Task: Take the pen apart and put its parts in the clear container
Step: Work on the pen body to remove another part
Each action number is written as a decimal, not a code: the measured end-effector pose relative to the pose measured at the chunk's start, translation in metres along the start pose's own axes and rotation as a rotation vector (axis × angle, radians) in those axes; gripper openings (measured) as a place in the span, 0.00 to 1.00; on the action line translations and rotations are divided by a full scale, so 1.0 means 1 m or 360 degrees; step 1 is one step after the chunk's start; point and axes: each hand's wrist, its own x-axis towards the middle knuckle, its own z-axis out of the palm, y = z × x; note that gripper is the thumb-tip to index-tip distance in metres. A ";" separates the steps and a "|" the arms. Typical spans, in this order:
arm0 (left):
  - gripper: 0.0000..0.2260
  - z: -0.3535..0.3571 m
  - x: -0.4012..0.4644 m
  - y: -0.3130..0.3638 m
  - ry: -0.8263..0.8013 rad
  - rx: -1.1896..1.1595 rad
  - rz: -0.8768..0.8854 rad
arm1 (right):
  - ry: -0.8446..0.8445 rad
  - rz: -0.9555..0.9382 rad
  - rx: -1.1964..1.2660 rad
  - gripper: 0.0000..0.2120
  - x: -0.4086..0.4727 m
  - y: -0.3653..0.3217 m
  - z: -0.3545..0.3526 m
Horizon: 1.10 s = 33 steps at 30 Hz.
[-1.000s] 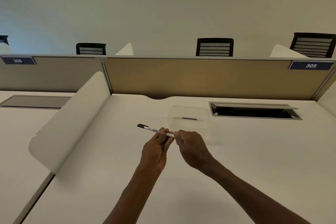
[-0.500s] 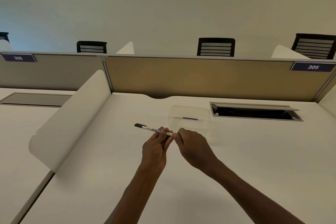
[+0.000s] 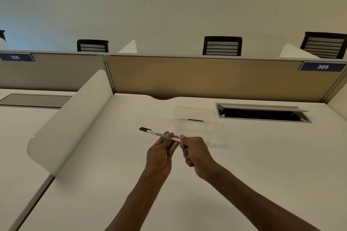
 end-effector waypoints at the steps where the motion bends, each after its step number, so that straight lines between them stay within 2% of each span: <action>1: 0.07 -0.001 0.000 -0.001 -0.0012 0.0028 0.0015 | -0.0076 0.0289 0.0310 0.18 -0.001 -0.003 0.000; 2: 0.06 -0.001 0.000 -0.001 -0.0024 0.0057 0.0034 | -0.0120 0.0467 0.0502 0.18 -0.002 -0.006 -0.002; 4: 0.06 0.000 0.001 0.001 -0.0048 0.0089 0.0075 | -0.0166 0.0495 0.0533 0.18 -0.003 -0.010 -0.003; 6: 0.06 0.003 0.002 0.005 -0.0056 0.0089 0.0106 | -0.0118 0.0190 0.0152 0.19 -0.004 -0.012 -0.001; 8: 0.07 0.007 0.002 0.008 -0.0042 0.0092 0.0116 | 0.0012 -0.0298 -0.0467 0.21 -0.003 -0.012 -0.001; 10: 0.07 0.008 0.001 0.010 -0.0041 0.0084 0.0108 | 0.0118 -0.0791 -0.1058 0.19 0.002 -0.010 -0.006; 12: 0.08 0.008 -0.002 0.011 -0.0031 0.0066 0.0081 | 0.0134 -0.1139 -0.1427 0.15 0.005 -0.008 -0.014; 17: 0.07 0.009 -0.005 0.012 0.0015 0.0050 0.0015 | 0.0123 -0.1674 -0.1966 0.10 0.007 -0.004 -0.024; 20: 0.07 0.010 -0.007 0.012 0.0002 0.0022 -0.0011 | 0.0203 -0.1772 -0.1955 0.10 0.010 -0.001 -0.022; 22: 0.07 0.010 -0.008 0.011 0.0000 -0.0013 -0.0003 | 0.0227 -0.1659 -0.1747 0.12 0.009 0.001 -0.018; 24: 0.06 0.008 -0.008 0.009 -0.0007 -0.0046 0.0017 | 0.0232 -0.1397 -0.1408 0.16 0.006 0.005 -0.010; 27: 0.07 0.005 -0.006 0.005 0.0001 -0.0030 0.0036 | 0.0196 -0.0763 -0.0740 0.21 0.001 0.001 0.002; 30: 0.06 0.002 -0.004 0.002 -0.0017 -0.0023 0.0056 | 0.0030 -0.0075 -0.0121 0.19 -0.004 -0.007 0.002; 31: 0.06 0.001 -0.003 0.002 -0.0020 -0.0011 0.0067 | -0.0035 0.0077 0.0037 0.17 -0.006 -0.009 0.000; 33: 0.06 0.001 -0.002 0.002 -0.0024 0.0013 0.0087 | -0.0104 0.0194 0.0184 0.16 -0.006 -0.011 -0.002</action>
